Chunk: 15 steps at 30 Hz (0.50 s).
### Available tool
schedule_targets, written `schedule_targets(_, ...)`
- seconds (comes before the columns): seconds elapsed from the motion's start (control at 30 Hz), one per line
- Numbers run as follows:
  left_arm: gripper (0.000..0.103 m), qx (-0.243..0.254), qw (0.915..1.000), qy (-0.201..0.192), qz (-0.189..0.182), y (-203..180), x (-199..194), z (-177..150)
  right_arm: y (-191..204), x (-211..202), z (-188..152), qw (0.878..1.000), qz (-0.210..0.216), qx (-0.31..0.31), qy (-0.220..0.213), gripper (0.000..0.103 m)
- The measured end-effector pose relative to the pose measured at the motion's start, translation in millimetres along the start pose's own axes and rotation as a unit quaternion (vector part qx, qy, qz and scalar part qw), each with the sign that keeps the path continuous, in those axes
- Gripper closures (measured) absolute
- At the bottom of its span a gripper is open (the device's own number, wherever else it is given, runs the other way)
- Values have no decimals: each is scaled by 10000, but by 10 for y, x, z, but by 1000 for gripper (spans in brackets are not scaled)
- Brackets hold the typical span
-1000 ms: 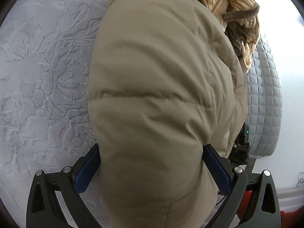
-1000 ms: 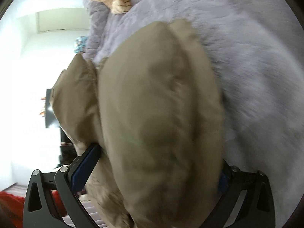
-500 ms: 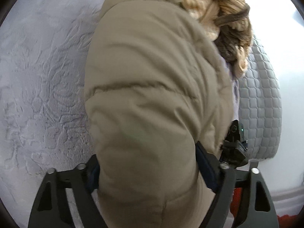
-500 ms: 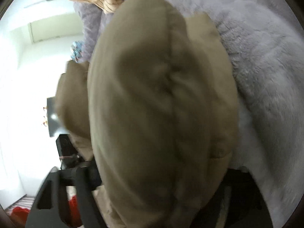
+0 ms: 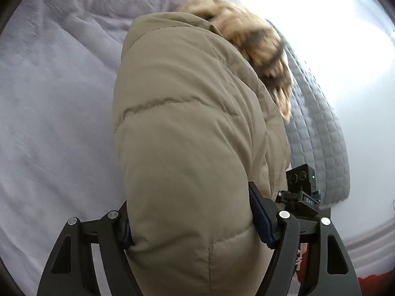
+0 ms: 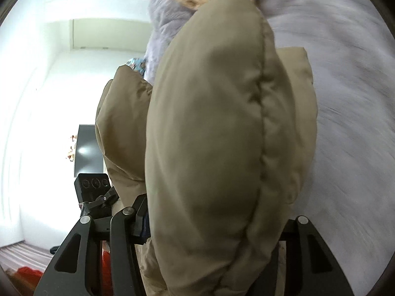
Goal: Fold large clothes
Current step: 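Grasp the folded khaki jacket with both tools and lift it, then lower the jacket bundle onto the bedspread with both tools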
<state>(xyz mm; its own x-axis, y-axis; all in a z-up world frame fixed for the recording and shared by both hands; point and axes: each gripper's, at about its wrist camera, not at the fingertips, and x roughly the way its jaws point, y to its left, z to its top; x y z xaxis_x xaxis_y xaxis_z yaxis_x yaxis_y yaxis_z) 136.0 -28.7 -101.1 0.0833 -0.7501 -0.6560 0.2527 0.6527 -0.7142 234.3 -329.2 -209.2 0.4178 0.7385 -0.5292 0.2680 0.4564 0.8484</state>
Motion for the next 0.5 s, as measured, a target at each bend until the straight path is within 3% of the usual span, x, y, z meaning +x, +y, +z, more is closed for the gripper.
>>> schedule_targets(0.17,28,-222,9988,-335,266,554,-203,397,162,717,396,9997,71,-117,217,47)
schedule_targets(0.37,26,-665,9956,-313,573,1438,-12,654,40,1608,798,9983,-296,33,507,44)
schedule_targets(0.5,19,-898,9946,-351,373,1775,83,609,-131,1779,830,9980,-249,374,438,35)
